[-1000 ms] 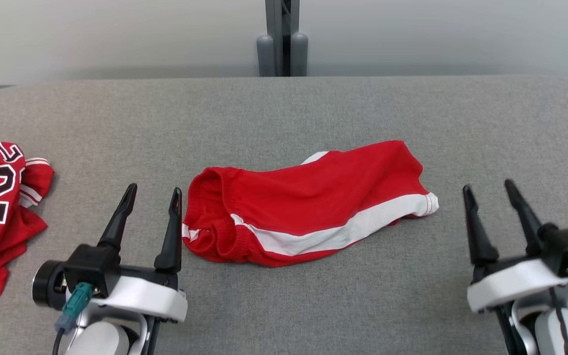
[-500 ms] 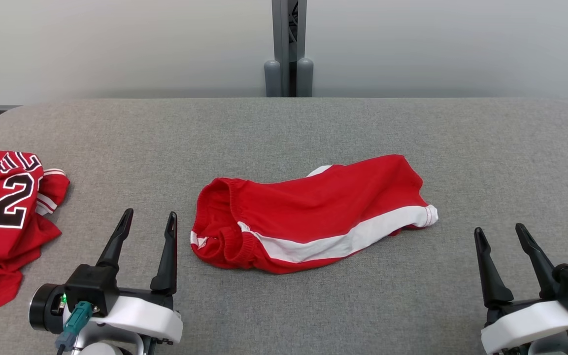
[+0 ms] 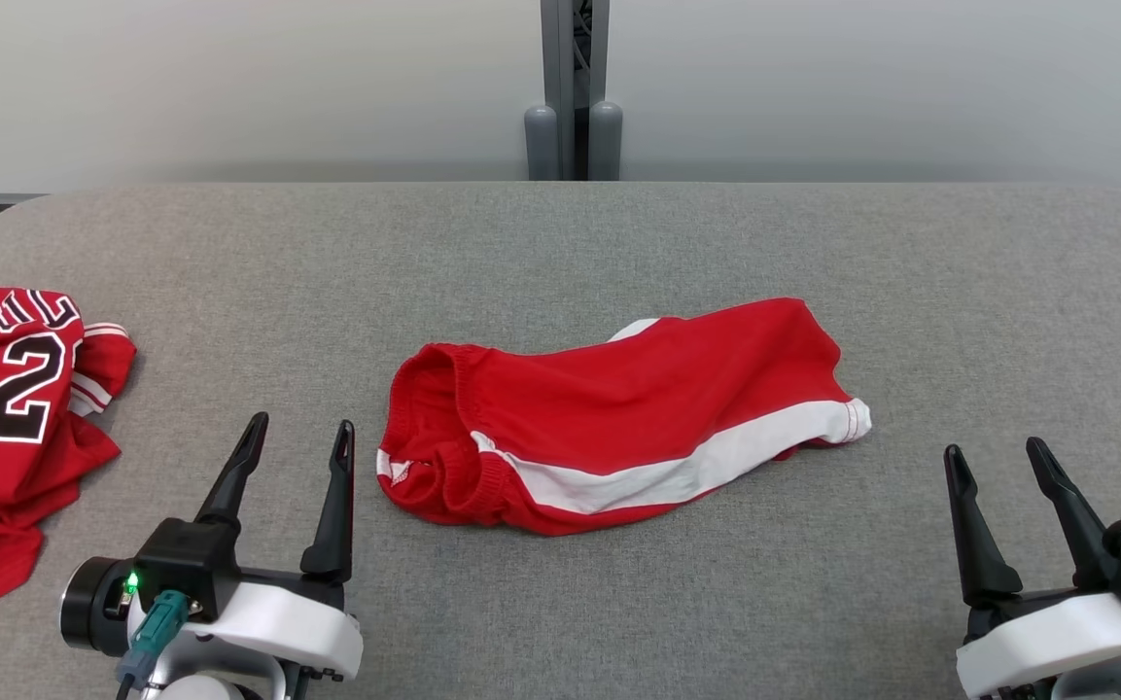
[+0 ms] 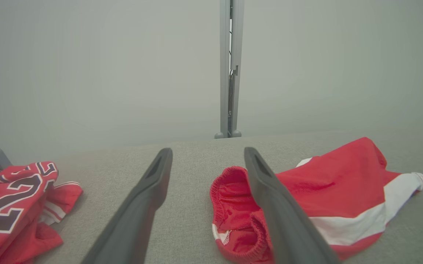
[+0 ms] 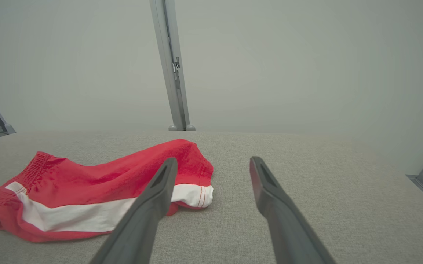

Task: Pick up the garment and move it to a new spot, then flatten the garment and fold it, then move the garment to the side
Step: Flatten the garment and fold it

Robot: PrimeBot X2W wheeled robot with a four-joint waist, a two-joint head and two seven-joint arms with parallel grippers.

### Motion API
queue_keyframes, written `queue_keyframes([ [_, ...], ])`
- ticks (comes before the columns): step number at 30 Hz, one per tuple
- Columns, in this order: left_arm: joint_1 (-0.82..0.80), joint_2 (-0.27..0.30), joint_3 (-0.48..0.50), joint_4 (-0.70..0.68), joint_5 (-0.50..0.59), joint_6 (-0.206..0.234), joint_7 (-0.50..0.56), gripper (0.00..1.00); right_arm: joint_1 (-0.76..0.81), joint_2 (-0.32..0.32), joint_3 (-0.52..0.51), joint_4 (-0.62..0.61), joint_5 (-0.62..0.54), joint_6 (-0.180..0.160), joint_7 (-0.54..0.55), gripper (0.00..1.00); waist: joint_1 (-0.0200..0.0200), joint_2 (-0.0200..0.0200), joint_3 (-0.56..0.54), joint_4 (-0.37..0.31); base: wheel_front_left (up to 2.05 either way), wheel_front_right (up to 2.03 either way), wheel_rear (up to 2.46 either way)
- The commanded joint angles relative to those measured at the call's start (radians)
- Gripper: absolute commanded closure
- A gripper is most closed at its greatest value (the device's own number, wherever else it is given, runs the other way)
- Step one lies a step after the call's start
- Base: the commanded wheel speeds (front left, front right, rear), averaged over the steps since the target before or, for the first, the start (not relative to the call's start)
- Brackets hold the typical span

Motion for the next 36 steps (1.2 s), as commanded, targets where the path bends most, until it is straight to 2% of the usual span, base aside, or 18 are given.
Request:
queue_keyframes([
  [1,-0.017,0.01,-0.002,-0.004,0.007,0.004,0.001,0.0,-0.006,-0.005,0.001,-0.009,0.004,0.0,0.002,0.0,0.0,-0.0001,0.003,0.0,0.0,0.0,0.0],
  [4,-0.038,0.015,-0.019,-0.007,0.017,-0.009,0.021,0.0,-0.014,-0.005,0.003,-0.01,0.002,0.0,0.003,0.0,0.0,-0.0001,0.013,-0.001,0.0,0.0,0.0],
  [7,-0.069,0.006,-0.058,-0.006,0.004,-0.047,0.072,0.0,-0.018,-0.005,0.004,-0.009,0.001,0.0,0.002,0.0,0.0,-0.0001,0.028,-0.002,0.0,0.0,0.0],
  [8,-0.069,0.006,-0.058,-0.006,0.004,-0.047,0.072,0.0,-0.018,-0.005,0.004,-0.009,0.001,0.0,0.002,0.0,0.0,-0.0001,0.028,-0.002,0.0,0.0,0.0],
  [13,-0.132,-0.026,-0.141,0.034,-0.045,-0.136,0.215,0.0,-0.04,-0.005,0.015,-0.005,0.002,0.0,-0.007,0.0,0.0,-0.0001,0.06,-0.019,0.0,0.0,0.0],
  [17,-0.173,-0.044,-0.173,0.1,-0.09,-0.185,0.309,0.0,-0.054,-0.005,0.034,0.002,0.008,0.0,-0.015,0.0,0.0,-0.0001,0.084,-0.044,0.0,0.0,0.0],
  [20,-0.2,-0.052,-0.175,0.146,-0.117,-0.203,0.346,0.0,-0.062,-0.005,0.038,0.011,0.009,0.0,-0.025,0.0,0.0,-0.0001,0.098,-0.059,0.0,0.0,0.0],
  [25,-0.232,-0.059,-0.161,0.204,-0.137,-0.199,0.366,0.0,-0.069,-0.005,0.035,0.025,0.013,0.0,-0.034,0.0,0.0,-0.0001,0.113,-0.074,0.0,0.0,0.0],
  [26,-0.238,-0.063,-0.156,0.219,-0.145,-0.203,0.364,0.2,-0.074,-0.005,0.034,0.028,0.014,0.0,-0.036,0.0,0.0,-0.0001,0.12,-0.077,0.0,0.0,0.0],
  [27,-0.239,-0.065,-0.156,0.225,-0.145,-0.204,0.36,0.54,-0.076,-0.005,0.033,0.031,0.015,0.0,-0.039,0.0,0.0,-0.0001,0.122,-0.078,0.0,0.0,0.0],
  [28,-0.243,-0.064,-0.156,0.229,-0.144,-0.205,0.357,0.97,-0.08,-0.005,0.032,0.035,0.016,0.0,-0.041,0.0,0.0,-0.0001,0.125,-0.078,0.0,0.0,0.0],
  [29,-0.249,-0.065,-0.156,0.232,-0.142,-0.206,0.352,1.0,-0.085,-0.005,0.033,0.042,0.016,0.0,-0.041,0.0,0.0,-0.0001,0.129,-0.078,0.0,0.0,0.0],
  [36,-0.279,-0.068,-0.162,0.239,-0.129,-0.221,0.327,1.0,-0.179,-0.005,0.049,0.155,0.004,0.0,-0.04,0.0,0.0,-0.0001,0.165,-0.057,0.0,0.0,0.0],
])
